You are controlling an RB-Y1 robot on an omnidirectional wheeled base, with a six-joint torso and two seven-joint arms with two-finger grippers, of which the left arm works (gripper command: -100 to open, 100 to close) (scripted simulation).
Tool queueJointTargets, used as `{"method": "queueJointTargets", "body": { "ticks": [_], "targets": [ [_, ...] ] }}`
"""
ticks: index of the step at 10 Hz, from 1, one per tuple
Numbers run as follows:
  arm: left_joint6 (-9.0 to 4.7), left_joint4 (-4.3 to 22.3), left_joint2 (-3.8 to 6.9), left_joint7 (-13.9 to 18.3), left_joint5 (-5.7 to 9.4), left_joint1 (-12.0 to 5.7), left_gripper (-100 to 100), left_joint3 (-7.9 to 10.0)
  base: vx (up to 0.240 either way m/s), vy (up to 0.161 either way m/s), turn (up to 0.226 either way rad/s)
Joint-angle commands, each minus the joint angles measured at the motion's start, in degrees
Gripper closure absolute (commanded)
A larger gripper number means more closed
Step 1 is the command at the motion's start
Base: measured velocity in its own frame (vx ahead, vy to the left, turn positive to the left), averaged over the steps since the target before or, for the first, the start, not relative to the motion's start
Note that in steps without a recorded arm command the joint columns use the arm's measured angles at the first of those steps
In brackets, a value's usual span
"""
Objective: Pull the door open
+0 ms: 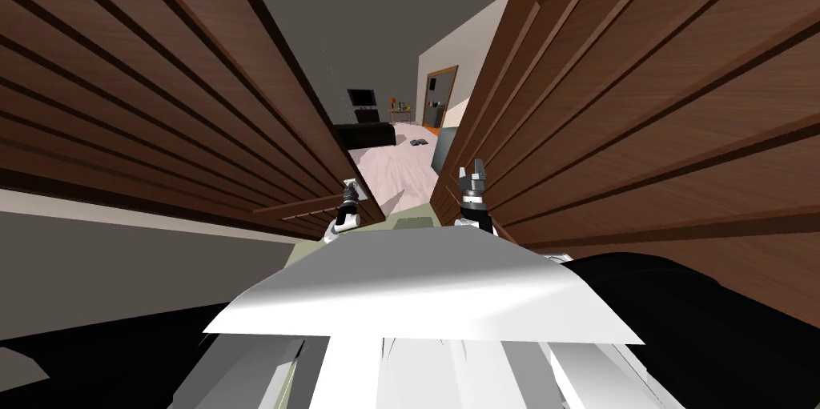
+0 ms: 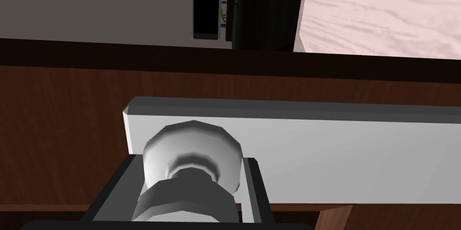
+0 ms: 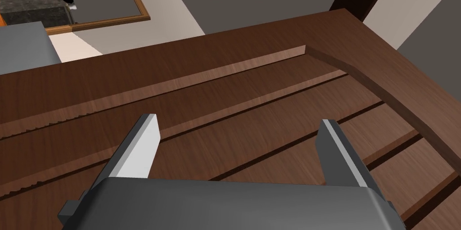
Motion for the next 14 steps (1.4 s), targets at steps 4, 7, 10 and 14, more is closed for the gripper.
{"method": "queueJointTargets", "body": {
  "ticks": [4,7,10,14],
  "targets": [
    [-0.28,0.18,0.93,0.84,0.19,0.46,100,-0.86,-0.036,0.009,-0.035],
    [-0.83,0.24,2.35,2.04,0.49,0.86,100,-1.98,-0.2,0.07,-0.148],
    [-1.62,0.33,4.39,3.76,0.91,1.44,100,-3.57,-0.209,0.066,-0.158],
    [-2.79,0.46,7.42,6.32,1.53,2.29,100,-5.95,-0.254,0.092,-0.186]
  ]
}}
